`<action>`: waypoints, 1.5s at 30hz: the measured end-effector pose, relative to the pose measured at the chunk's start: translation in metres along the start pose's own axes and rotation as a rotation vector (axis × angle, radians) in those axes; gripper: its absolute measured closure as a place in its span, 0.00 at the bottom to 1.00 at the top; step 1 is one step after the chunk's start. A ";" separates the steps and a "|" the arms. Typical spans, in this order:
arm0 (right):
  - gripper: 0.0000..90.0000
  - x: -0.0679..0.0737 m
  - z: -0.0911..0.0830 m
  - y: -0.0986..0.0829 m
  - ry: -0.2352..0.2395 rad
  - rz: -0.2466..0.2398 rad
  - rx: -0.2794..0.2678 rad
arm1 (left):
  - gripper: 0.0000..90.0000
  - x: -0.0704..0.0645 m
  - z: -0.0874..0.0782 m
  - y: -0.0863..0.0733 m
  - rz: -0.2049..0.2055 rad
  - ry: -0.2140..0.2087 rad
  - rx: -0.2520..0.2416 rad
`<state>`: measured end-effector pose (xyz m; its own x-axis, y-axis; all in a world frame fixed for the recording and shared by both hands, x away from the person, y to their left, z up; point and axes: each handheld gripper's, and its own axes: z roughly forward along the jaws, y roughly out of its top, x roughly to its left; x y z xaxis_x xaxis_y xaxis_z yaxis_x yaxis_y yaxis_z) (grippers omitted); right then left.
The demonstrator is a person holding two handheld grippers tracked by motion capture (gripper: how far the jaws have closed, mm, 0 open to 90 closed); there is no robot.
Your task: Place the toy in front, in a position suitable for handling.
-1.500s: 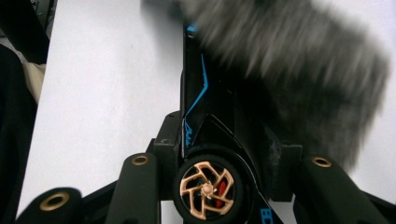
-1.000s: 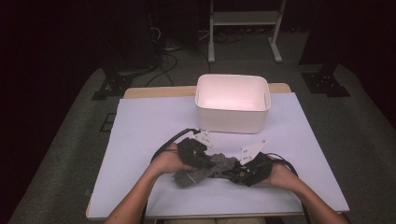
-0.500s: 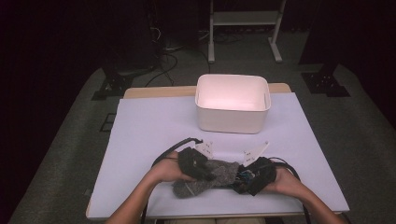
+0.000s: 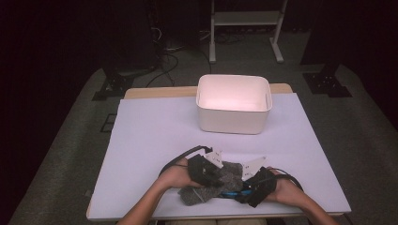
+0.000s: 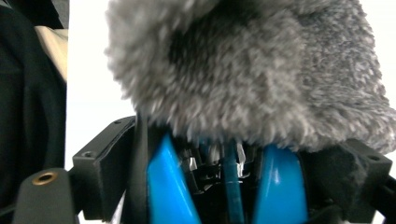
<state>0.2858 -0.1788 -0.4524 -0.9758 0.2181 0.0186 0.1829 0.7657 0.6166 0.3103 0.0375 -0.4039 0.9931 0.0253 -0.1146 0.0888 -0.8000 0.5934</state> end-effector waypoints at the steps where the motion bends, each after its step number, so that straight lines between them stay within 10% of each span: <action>1: 0.16 0.000 -0.001 -0.001 0.004 0.005 0.000 | 0.86 0.000 0.002 0.001 0.007 -0.002 0.004; 11: 0.25 -0.002 -0.003 -0.004 0.033 -0.022 -0.031 | 0.67 0.004 0.018 0.016 -0.006 0.020 -0.011; 17: 0.26 -0.004 -0.005 -0.006 0.039 -0.041 -0.028 | 0.89 0.001 0.014 0.013 0.000 0.019 0.011; 29: 0.26 -0.003 -0.006 -0.008 0.042 -0.028 -0.031 | 0.90 0.006 -0.020 -0.049 -0.090 0.134 0.062; 45: 0.20 -0.006 -0.007 -0.009 0.067 0.010 -0.047 | 0.90 0.004 -0.113 -0.114 -0.209 0.327 0.031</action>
<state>0.2896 -0.1912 -0.4522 -0.9801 0.1829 0.0767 0.1881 0.7344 0.6521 0.3124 0.1965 -0.3823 0.9262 0.3756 0.0327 0.2946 -0.7751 0.5589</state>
